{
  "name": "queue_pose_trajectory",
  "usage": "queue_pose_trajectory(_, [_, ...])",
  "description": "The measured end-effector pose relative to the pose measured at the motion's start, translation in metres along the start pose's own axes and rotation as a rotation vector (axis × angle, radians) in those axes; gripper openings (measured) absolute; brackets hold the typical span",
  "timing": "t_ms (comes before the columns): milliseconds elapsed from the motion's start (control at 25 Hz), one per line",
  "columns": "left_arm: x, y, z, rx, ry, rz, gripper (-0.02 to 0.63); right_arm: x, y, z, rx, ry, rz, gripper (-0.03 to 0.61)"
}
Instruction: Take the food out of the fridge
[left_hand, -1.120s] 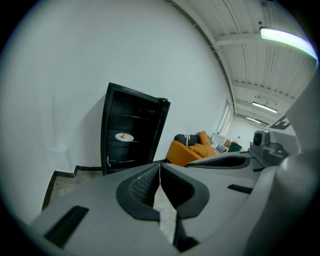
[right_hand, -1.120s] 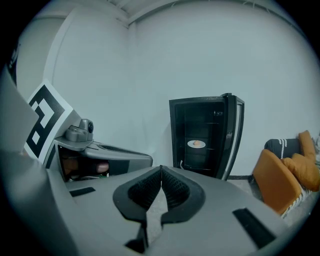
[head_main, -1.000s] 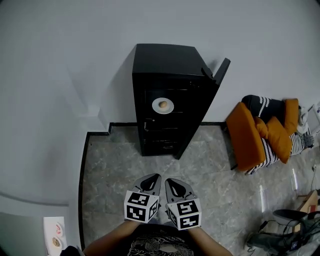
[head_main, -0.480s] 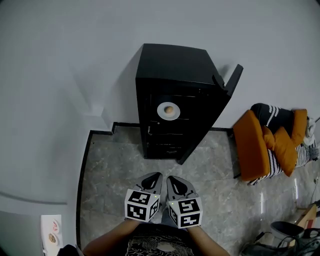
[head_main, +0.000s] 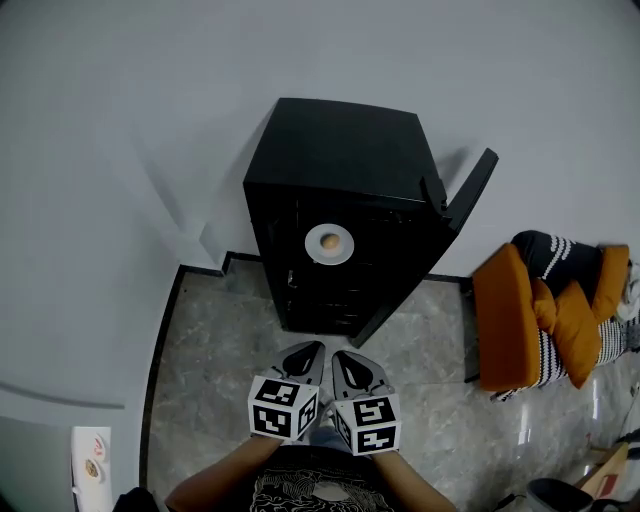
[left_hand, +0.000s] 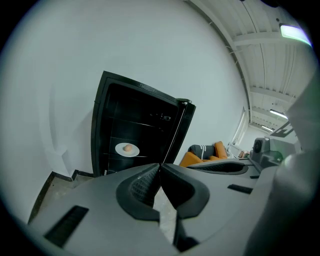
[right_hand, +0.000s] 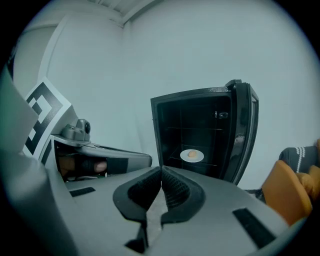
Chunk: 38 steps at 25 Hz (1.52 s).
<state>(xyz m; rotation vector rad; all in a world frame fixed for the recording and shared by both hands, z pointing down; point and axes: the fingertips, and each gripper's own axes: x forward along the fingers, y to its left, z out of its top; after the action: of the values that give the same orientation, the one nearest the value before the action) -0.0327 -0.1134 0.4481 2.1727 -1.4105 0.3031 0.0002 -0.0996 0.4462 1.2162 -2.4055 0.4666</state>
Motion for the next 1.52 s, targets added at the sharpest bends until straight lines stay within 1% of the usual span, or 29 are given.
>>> queue_pose_trajectory(120, [0.026,-0.003,0.009,-0.039,-0.019,0.015,0.017,0.008,-0.025,0.007,0.003,-0.005,0.015,0.021])
queue_pose_trajectory(200, [0.042,-0.007,0.014,-0.08,-0.039,0.006,0.017,0.014,-0.04,0.013,0.011,-0.01,0.025,0.021])
queue_pose_trajectory(360, [0.07,-0.015,0.022,-0.228,-0.1,-0.03,0.016,0.022,-0.065,0.022,0.008,-0.03,0.038,0.021])
queue_pose_trajectory(480, [0.085,-0.018,0.025,-0.343,-0.137,-0.078,0.015,0.024,-0.078,0.029,0.01,-0.046,0.047,0.021])
queue_pose_trajectory(600, [0.094,-0.017,0.027,-0.456,-0.177,-0.127,0.015,0.026,-0.086,0.031,0.012,-0.05,0.054,0.021])
queue_pose_trajectory(840, [0.114,0.0,0.03,-0.636,-0.261,-0.219,0.015,0.04,-0.091,0.033,-0.009,-0.041,0.066,0.021])
queue_pose_trajectory(1080, [0.141,0.031,0.03,-0.747,-0.314,-0.282,0.015,0.067,-0.096,0.035,-0.026,-0.018,0.058,0.021])
queue_pose_trajectory(1320, [0.171,0.068,0.034,-0.807,-0.355,-0.309,0.017,0.1,-0.104,0.044,-0.055,0.011,0.044,0.021])
queue_pose_trajectory(1520, [0.199,0.096,0.029,-0.843,-0.346,-0.336,0.017,0.133,-0.112,0.05,-0.054,0.036,0.033,0.021])
